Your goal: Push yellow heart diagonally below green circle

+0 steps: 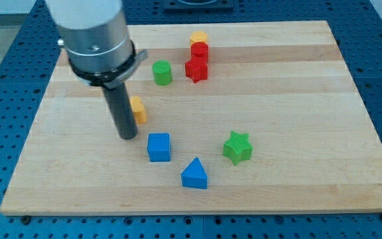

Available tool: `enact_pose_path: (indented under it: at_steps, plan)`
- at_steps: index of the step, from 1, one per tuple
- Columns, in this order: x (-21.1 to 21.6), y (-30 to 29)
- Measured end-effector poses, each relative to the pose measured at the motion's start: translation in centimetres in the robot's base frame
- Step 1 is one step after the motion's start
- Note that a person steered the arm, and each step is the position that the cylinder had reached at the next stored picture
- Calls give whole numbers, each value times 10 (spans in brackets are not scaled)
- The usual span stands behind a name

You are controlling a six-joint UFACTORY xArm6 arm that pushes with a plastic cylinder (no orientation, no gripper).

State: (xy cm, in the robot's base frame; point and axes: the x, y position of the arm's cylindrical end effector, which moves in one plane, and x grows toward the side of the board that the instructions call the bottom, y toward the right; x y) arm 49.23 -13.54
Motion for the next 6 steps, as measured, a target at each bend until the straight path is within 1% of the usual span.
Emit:
enact_pose_path:
  at_steps: [1, 3, 4, 6]
  plan:
    - [2, -15]
    - [2, -18]
    - [-29, -19]
    - [-36, -17]
